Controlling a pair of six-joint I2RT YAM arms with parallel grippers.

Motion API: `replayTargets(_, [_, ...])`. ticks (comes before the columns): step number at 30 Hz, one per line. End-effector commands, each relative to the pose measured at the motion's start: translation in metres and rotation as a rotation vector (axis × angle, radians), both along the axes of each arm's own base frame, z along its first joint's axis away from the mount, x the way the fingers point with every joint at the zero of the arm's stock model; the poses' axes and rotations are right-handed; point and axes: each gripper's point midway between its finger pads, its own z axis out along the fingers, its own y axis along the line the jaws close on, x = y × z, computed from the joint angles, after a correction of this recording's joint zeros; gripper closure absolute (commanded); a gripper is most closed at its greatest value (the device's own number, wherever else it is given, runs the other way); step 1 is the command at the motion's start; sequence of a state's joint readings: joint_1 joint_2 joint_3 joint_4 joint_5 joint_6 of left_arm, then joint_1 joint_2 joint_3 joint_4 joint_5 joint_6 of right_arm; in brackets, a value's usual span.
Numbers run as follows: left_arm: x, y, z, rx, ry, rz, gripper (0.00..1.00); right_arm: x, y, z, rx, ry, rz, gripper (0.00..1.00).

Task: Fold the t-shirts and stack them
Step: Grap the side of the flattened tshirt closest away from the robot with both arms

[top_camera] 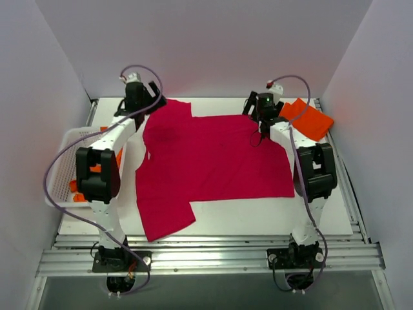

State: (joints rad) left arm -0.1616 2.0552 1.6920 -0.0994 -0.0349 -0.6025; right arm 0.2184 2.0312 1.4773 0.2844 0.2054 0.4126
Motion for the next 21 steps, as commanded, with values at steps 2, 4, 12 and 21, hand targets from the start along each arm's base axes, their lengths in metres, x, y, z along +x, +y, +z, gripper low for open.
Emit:
replayTargets(2, [-0.062, 0.016, 0.153, 0.05, -0.29, 0.071, 0.03, -0.064, -0.001, 0.161, -0.118, -0.308, -0.118, 0.15])
replayTargets(4, [-0.105, 0.014, 0.165, 0.085, -0.282, 0.074, 0.06, -0.095, 0.005, 0.158, -0.112, -0.306, -0.112, 0.15])
replayTargets(12, [-0.254, -0.042, 0.128, 0.102, -0.498, -0.12, 0.06, -0.193, 0.049, 0.168, 0.238, -0.435, 0.227, 0.04])
replayTargets(21, [-0.302, -0.055, 0.139, -0.191, -0.685, -0.233, 0.06, -0.238, 0.101, 0.106, 0.37, -0.317, 0.352, 0.0])
